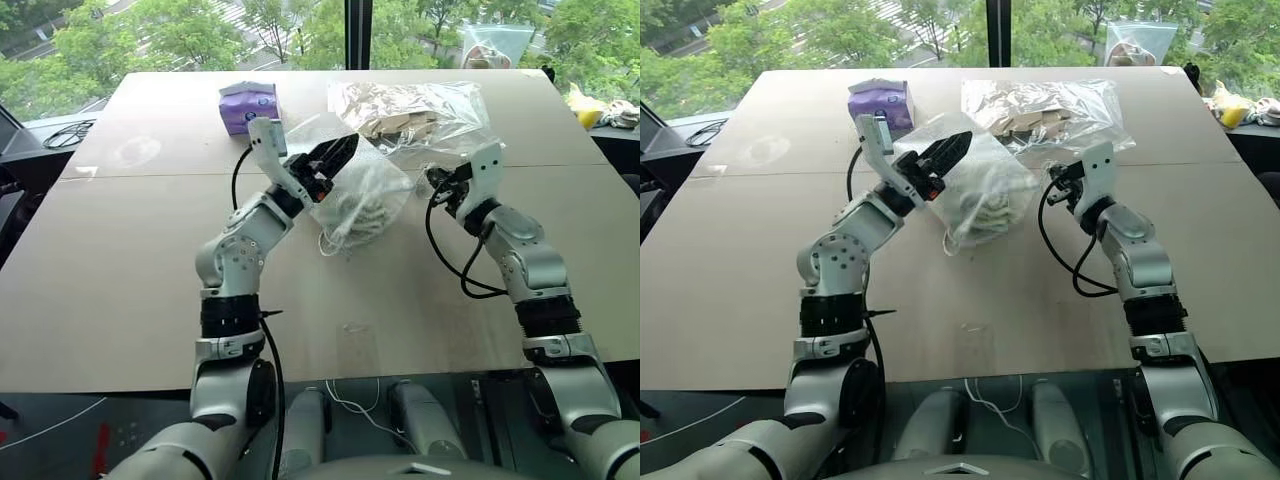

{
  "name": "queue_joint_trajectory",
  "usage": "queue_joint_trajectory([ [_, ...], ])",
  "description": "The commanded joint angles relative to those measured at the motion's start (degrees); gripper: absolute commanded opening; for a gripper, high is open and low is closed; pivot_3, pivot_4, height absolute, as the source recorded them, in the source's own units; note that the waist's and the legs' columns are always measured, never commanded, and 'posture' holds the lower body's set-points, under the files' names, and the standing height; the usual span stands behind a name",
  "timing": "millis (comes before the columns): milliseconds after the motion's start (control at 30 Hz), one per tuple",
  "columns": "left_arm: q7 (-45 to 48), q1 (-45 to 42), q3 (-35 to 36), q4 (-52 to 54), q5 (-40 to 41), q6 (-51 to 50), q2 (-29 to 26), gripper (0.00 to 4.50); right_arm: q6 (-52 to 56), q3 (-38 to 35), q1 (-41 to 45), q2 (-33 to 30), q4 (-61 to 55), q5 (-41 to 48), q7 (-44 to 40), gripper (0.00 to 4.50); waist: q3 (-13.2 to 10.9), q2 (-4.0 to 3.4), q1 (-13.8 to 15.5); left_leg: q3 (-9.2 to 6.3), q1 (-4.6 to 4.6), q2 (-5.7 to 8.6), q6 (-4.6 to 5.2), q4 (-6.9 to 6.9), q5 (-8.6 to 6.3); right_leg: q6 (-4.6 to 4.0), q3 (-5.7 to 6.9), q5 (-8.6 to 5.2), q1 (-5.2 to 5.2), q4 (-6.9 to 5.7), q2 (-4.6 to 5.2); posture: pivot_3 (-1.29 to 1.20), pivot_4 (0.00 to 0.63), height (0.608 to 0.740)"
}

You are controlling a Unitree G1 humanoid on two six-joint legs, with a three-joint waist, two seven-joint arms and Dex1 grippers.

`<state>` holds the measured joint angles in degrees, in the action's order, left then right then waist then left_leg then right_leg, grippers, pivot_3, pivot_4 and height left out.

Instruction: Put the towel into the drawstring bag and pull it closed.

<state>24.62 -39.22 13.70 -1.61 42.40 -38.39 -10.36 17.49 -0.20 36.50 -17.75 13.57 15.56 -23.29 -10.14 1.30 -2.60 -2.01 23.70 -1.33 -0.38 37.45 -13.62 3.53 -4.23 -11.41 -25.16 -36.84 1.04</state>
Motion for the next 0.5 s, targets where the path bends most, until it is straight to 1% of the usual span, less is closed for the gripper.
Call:
queue_joint_trajectory([
  [33, 5.78, -1.37, 3.91, 2.81, 5.20, -1.49, -5.53, 4.05, 0.46, -0.80, 0.81, -0.10, -3.30, -0.60, 0.17, 0.00, 0.00, 0.00, 0.01, -0.01, 0.00, 0.00, 0.00, 0.00, 0.00, 0.00, 0.00, 0.00, 0.00, -0.01, 0.00, 0.00, 0.150, 0.740],
  [133, 9.08, -2.58, 8.59, 3.19, 11.98, -5.98, -11.67, 4.05, 0.73, -0.59, 1.62, 0.01, -3.37, -1.12, 0.00, 0.00, -0.01, -0.01, 0.03, 0.00, 0.02, -0.01, 0.00, 0.00, 0.00, 0.00, 0.00, 0.00, -0.01, 0.00, 0.01, 0.00, 0.150, 0.740],
  [200, 12.70, -0.89, 8.54, 3.16, 12.70, -8.60, -16.60, 4.05, 0.97, -0.63, 2.06, 0.21, -3.41, -1.34, 0.01, 0.00, -0.01, -0.01, -0.06, 0.00, 0.03, -0.01, 0.00, 0.00, 0.00, 0.00, 0.01, 0.00, -0.02, 0.01, 0.02, 0.00, 0.150, 0.740],
  [267, 17.78, 3.24, 5.54, 2.47, 9.33, -9.64, -23.12, 4.05, 1.21, -0.68, 2.37, 0.48, -3.45, -1.49, 0.04, 0.00, 0.00, -0.04, -0.54, 0.01, 0.02, -0.01, 0.00, -0.03, 0.00, 0.00, 0.01, -0.01, -0.03, 0.01, 0.02, 0.00, 0.150, 0.740],
  [300, 19.48, 4.78, 4.06, 2.13, 7.81, -9.60, -25.50, 4.05, 1.30, -0.69, 2.47, 0.61, -3.46, -1.58, 0.03, 0.00, 0.01, -0.07, -0.76, 0.02, -0.01, -0.01, 0.00, -0.06, 0.00, -0.01, 0.00, -0.01, -0.02, 0.01, 0.02, 0.00, 0.150, 0.740],
  [367, 25.82, 10.60, -2.42, 3.89, 1.66, -6.42, -31.56, 4.05, 1.39, -0.59, 2.55, 0.80, -3.37, -1.78, -0.12, 0.00, 0.00, -0.07, -0.91, 0.01, -0.03, -0.01, 0.00, -0.08, 0.00, -0.02, 0.01, -0.02, -0.02, 0.01, 0.02, 0.00, 0.150, 0.740],
  [433, 29.63, 14.79, -8.30, 5.13, -4.37, -2.04, -34.85, 4.05, 1.39, -0.46, 2.56, 0.90, -3.14, -2.06, -0.32, 0.00, -0.01, -0.09, -0.90, 0.00, -0.01, -0.01, 0.00, -0.08, 0.00, -0.02, 0.03, -0.02, -0.02, 0.01, 0.03, 0.00, 0.150, 0.740],
  [500, 30.71, 16.61, -12.39, 5.20, -9.53, 2.70, -35.27, 4.05, 1.51, -0.46, 2.71, 1.04, -3.02, -2.20, -0.44, 0.00, -0.02, -0.08, -0.58, 0.00, 0.02, 0.00, 0.00, -0.06, 0.00, -0.02, 0.04, -0.02, -0.03, 0.02, 0.05, 0.00, 0.150, 0.740],
])
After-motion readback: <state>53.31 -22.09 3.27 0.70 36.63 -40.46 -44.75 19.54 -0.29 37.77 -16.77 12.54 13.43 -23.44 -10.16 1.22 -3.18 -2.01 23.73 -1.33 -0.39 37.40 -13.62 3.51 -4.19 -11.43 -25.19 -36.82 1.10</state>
